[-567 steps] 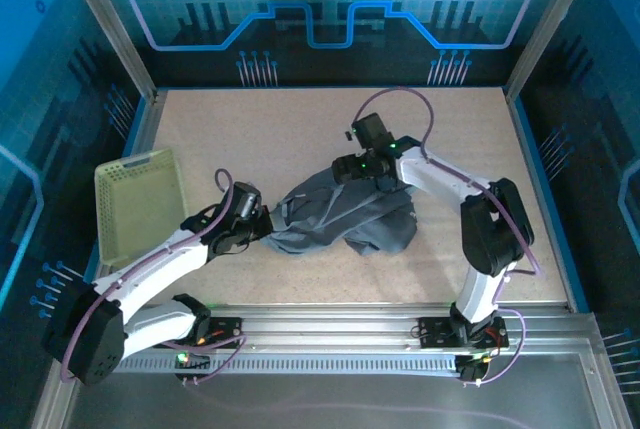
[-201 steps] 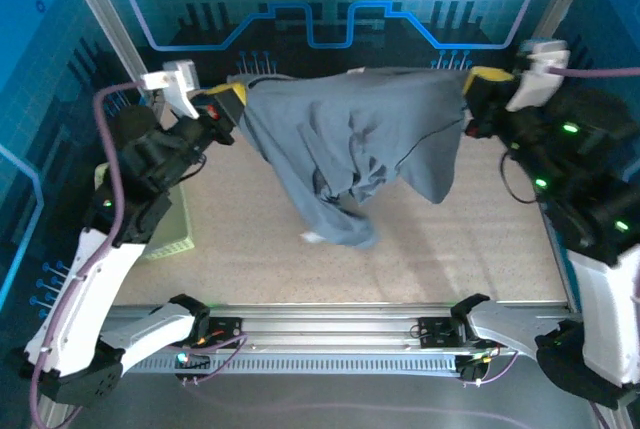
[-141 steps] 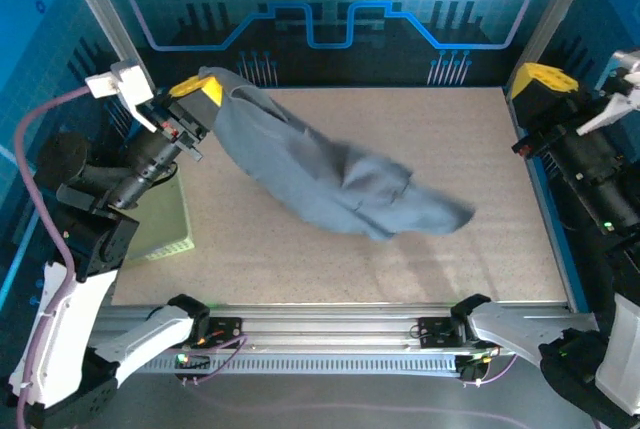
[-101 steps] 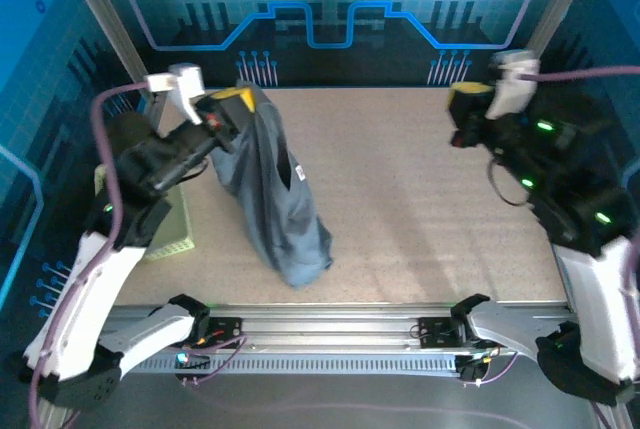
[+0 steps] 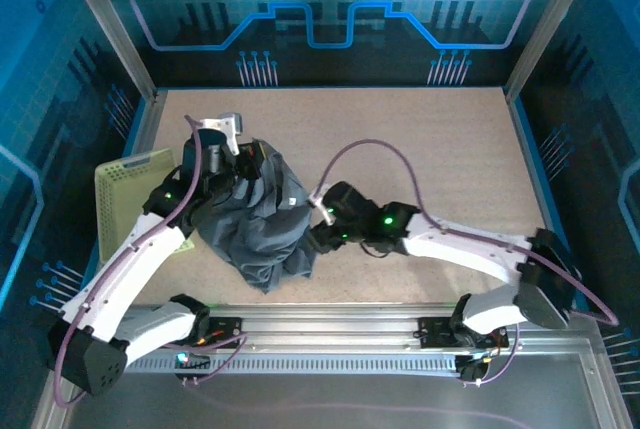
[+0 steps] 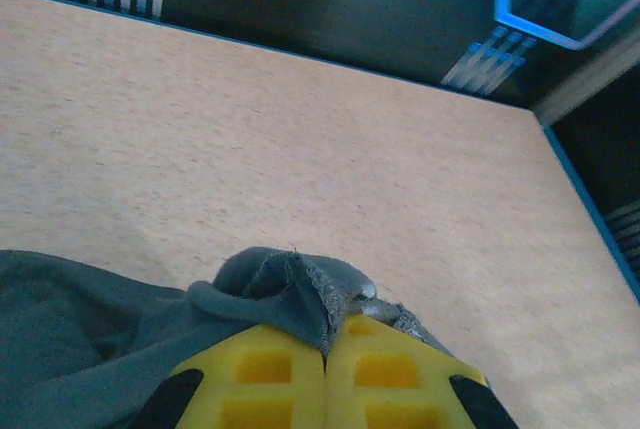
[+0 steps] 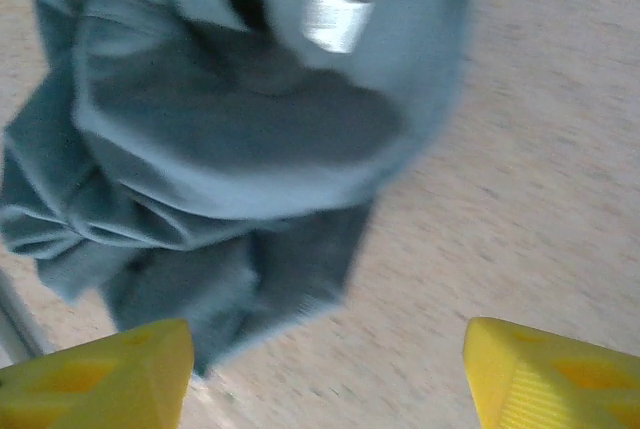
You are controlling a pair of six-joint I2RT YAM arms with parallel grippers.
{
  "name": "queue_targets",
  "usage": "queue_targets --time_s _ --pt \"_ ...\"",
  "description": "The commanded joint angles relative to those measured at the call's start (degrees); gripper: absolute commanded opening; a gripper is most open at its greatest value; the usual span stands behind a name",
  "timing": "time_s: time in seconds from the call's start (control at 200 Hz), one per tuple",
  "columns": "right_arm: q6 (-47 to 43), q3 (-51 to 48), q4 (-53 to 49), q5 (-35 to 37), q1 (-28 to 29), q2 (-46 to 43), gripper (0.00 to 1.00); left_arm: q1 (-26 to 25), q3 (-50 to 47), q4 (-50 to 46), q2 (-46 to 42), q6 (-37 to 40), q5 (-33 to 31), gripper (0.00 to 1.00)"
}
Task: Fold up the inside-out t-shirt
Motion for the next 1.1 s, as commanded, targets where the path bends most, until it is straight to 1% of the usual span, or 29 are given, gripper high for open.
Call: queue_targets --time_s 0.0,0.08,0.18,0.295,0.45,0.515,0.595,0.725,0.73,0.74,0.745,0.76,0.795,0.8,0.81,0.82,0.83,0.85,0.9,1.0,1.09 --pt "1.09 5.20 9.04 0.65 4.38 7.56 0.77 2.36 2.93 0.83 2.40 1.32 -7.08 0.00" --pt "0.60 9.17 8.68 1.73 6.75 12.94 0.80 4.35 4.51 -0.08 4.38 0.65 -8.88 0.00" --pt "0.58 12.49 9.17 2.14 8.66 18.22 0.82 6.84 5.26 -0.09 5.97 -0.23 -7.43 0.00" --pt "0.50 16.29 8.90 1.83 9.42 23.94 0.83 7.46 4.91 0.91 6.33 -0.39 -6.43 0.00" --pt "0.62 20.56 6.42 2.36 9.63 29.68 0.82 8.09 4.70 0.77 6.65 -0.71 -6.33 0.00" --pt "1.11 21.41 4.98 3.71 9.69 31.45 0.79 8.72 4.60 0.58 6.53 -1.04 -6.33 0.00" --pt "0.94 21.32 4.00 4.06 9.68 32.67 0.71 9.69 4.73 0.26 6.64 -1.42 -6.55 0.00" --pt "0.75 18.04 5.09 4.40 9.85 31.83 0.49 11.90 5.46 -0.66 7.73 -2.83 -6.17 0.00" --pt "0.79 17.73 5.18 4.48 9.84 31.64 0.47 11.96 5.51 -0.72 7.87 -2.87 -6.12 0.00" --pt "0.75 17.61 5.21 4.55 9.85 31.53 0.46 12.12 5.56 -0.76 7.97 -2.94 -5.99 0.00" --pt "0.72 17.23 5.35 4.71 9.81 31.28 0.43 12.16 5.61 -0.81 8.03 -2.97 -5.99 0.00" --pt "0.68 16.77 5.41 4.99 9.85 31.03 0.41 12.32 5.67 -0.81 8.23 -3.08 -5.91 0.00" --pt "0.71 16.00 5.43 6.18 9.85 30.09 0.31 12.60 5.76 -0.91 8.50 -3.17 -5.81 0.00" --pt "0.71 16.00 5.43 6.18 9.85 30.09 0.31 12.67 5.79 -0.97 8.56 -3.21 -5.81 0.00" --pt "0.68 15.62 5.40 6.71 9.85 29.58 0.26 12.65 5.82 -0.95 8.64 -3.25 -5.78 0.00" --pt "0.69 15.49 5.36 6.94 9.85 29.41 0.25 12.71 5.83 -0.95 8.73 -3.25 -5.80 0.00" --pt "0.65 15.10 5.33 7.79 9.86 28.89 0.20 12.73 5.90 -0.99 8.82 -3.28 -5.76 0.00" --pt "0.66 14.60 5.18 8.90 9.78 28.10 0.13 12.80 6.00 -1.11 8.93 -3.26 -5.80 0.00" --pt "0.71 13.27 4.51 11.64 9.45 25.85 0.01 12.82 6.13 -1.46 9.22 -3.43 -5.81 0.00" --pt "0.17 8.58 4.64 15.42 7.82 19.19 0.00 12.89 5.71 -1.73 8.98 -3.69 -6.02 0.00" --pt "-2.40 2.34 6.30 16.43 5.90 11.05 0.00 12.82 4.70 -1.48 8.11 -3.86 -6.10 0.00"
